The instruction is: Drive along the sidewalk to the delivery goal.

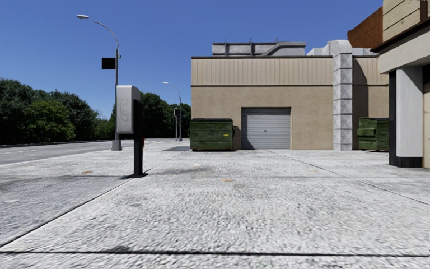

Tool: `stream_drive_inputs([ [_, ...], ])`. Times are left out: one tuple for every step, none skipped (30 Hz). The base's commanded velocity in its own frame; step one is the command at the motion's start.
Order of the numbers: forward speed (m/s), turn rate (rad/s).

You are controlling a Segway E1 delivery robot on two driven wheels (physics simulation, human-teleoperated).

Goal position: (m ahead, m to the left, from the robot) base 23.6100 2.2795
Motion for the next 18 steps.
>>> stream_drive_inputs([
  [2.0,0.0],
  [2.0,0.0],
  [2.0,0.0],
  [2.0,0.0],
  [2.0,0.0],
  [2.0,0.0],
  [2.0,0.0],
  [2.0,0.0],
  [2.0,0.0],
  [2.0,0.0],
  [2.0,0.0],
  [2.0,0.0],
  [2.0,0.0],
  [2.0,0.0],
  [2.0,0.02],
  [2.0,0.06],
  [2.0,0.06],
  [2.0,0.14],
])
